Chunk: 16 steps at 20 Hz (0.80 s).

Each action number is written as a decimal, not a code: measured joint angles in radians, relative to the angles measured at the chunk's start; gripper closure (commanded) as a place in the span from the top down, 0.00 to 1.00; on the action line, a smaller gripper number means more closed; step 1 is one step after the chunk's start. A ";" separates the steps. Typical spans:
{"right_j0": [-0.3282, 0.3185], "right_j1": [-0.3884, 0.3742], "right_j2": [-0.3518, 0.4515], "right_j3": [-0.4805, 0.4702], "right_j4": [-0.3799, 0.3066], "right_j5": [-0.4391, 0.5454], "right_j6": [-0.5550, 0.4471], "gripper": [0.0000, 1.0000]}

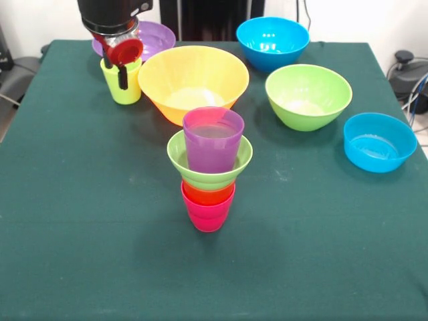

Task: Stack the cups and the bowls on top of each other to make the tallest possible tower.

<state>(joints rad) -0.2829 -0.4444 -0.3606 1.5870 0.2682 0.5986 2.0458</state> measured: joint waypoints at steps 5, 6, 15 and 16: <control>0.000 0.000 0.000 0.002 0.000 0.000 0.000 1.00; 0.000 0.000 0.000 0.003 0.000 0.000 0.000 1.00; 0.000 -0.013 0.000 0.029 0.000 0.000 0.000 1.00; 0.000 -0.013 0.000 0.036 0.000 0.000 0.000 1.00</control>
<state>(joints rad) -0.2828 -0.4571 -0.3606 1.6234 0.2684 0.5986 2.0458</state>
